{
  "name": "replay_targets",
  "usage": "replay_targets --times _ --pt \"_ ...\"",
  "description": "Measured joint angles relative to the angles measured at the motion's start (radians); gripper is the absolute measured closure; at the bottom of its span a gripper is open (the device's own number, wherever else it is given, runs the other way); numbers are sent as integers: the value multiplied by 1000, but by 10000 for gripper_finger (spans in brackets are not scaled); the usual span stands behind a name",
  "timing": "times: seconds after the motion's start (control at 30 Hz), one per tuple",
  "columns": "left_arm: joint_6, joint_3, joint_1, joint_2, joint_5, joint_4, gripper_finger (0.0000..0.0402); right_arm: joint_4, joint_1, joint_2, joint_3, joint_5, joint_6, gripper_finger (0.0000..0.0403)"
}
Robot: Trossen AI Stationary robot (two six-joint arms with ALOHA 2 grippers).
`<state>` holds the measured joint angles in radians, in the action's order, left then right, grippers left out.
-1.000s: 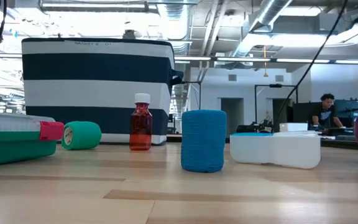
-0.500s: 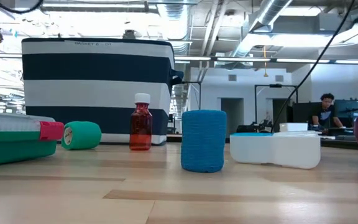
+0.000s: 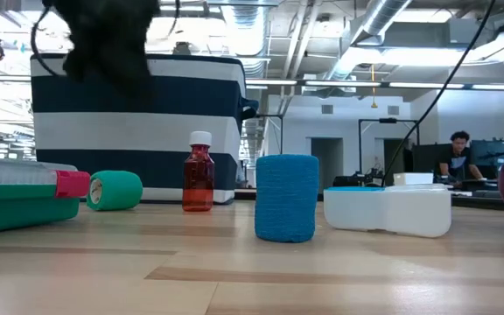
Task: Pick & place medical supplies in basket/bin
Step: Put the green bandage into the blue bin
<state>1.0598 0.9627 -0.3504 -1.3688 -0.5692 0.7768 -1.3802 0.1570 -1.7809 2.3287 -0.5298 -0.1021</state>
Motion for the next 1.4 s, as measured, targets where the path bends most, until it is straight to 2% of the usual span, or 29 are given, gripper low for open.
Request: replay_targets --times 0.1,0.27,0.47,0.67,0.9,1.17,1.3,1.4 --pt "-14 0 70 -54 91 59 294 -45 0 1 0 0 16 280" --pt "-105 0 147 -147 245 36 294 -63 -2 2 0 0 24 281" --pt "-173 4 189 -226 355 32 286 -64 -2 2 0 1 25 281" --pt "-184 16 191 -234 365 38 266 -63 -2 2 0 4 25 281" --pt "-280 38 190 -236 373 45 252 -64 -2 0 0 4 25 281" --pt "-177 42 207 -229 408 109 272 -64 -2 -1 0 4 24 281" --pt "-180 74 206 -229 409 230 287 -65 -2 -1 0 5 25 281" --pt "-176 107 199 -229 369 295 293 -66 -2 -1 0 5 24 281"
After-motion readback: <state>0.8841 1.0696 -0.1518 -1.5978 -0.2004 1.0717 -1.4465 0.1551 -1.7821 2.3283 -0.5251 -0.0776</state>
